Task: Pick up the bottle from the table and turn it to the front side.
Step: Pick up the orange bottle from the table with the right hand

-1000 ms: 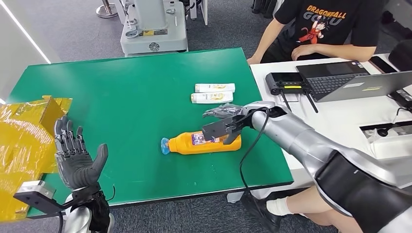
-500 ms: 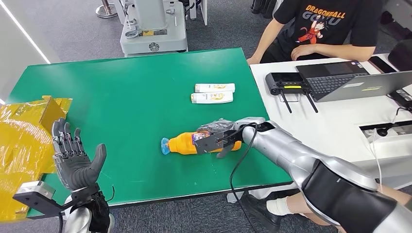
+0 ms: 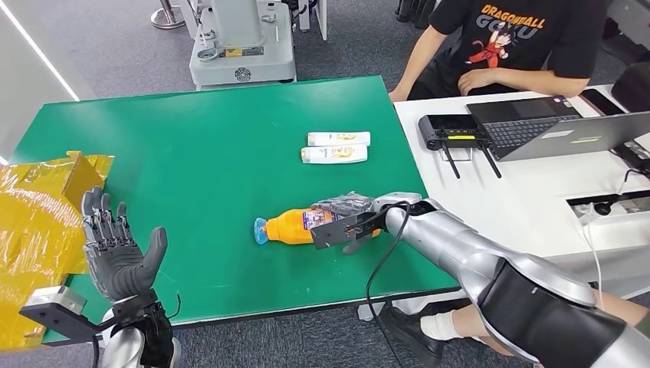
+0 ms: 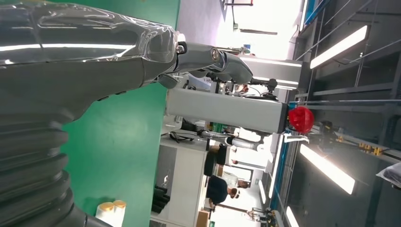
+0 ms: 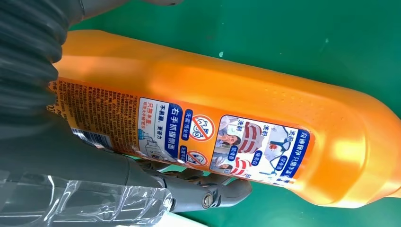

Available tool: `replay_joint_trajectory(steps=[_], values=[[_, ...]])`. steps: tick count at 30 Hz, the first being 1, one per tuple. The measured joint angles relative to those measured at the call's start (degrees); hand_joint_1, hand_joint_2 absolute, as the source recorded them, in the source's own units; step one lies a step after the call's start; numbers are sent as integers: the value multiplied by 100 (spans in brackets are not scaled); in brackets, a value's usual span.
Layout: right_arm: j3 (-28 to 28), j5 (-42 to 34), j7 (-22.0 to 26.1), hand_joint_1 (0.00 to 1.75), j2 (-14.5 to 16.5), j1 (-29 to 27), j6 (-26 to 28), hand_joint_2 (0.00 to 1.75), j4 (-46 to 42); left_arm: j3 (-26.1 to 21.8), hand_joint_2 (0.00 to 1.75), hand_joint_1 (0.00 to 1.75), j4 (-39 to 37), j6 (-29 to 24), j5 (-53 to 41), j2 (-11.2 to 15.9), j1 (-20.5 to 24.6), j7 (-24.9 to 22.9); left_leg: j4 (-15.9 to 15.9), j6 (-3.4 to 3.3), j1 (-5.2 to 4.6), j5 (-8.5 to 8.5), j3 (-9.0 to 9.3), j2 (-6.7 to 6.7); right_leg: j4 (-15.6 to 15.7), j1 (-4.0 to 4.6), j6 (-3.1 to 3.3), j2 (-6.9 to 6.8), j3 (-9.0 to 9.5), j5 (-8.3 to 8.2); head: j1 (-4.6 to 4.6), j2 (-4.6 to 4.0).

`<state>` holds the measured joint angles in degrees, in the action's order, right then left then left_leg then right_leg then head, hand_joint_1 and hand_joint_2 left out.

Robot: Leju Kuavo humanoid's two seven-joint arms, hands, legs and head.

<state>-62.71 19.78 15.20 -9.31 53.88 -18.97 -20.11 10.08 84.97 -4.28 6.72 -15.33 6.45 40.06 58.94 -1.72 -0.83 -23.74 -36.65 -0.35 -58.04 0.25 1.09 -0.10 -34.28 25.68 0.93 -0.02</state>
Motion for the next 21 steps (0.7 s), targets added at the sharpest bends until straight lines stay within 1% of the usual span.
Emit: replay_joint_trajectory(steps=[3,4,7,8,21], values=[[-3,0,-4,0,0,0,0,175,0,0,175,0,-2,-1,2,1,0,0,0,0,0,0,0,0,0,0,0,0,0,0,1,0],[-4,0,-5,37,0,0,0,175,0,0,175,0,-5,-1,2,1,0,0,0,0,0,0,0,0,0,0,0,0,0,0,1,0],[-9,2,-2,168,0,-4,38,175,-1,0,175,0,-20,-2,3,2,1,0,0,0,0,0,0,0,0,0,0,0,0,0,1,0],[-11,2,5,175,0,-9,77,175,-2,0,175,0,-24,-4,4,2,1,0,0,0,0,0,0,0,0,0,0,0,0,0,1,0],[28,-222,111,175,2,-44,607,175,-85,2,175,0,-37,-112,41,3,-3,0,0,0,0,0,3,5,0,0,0,3,2,0,1,0]])
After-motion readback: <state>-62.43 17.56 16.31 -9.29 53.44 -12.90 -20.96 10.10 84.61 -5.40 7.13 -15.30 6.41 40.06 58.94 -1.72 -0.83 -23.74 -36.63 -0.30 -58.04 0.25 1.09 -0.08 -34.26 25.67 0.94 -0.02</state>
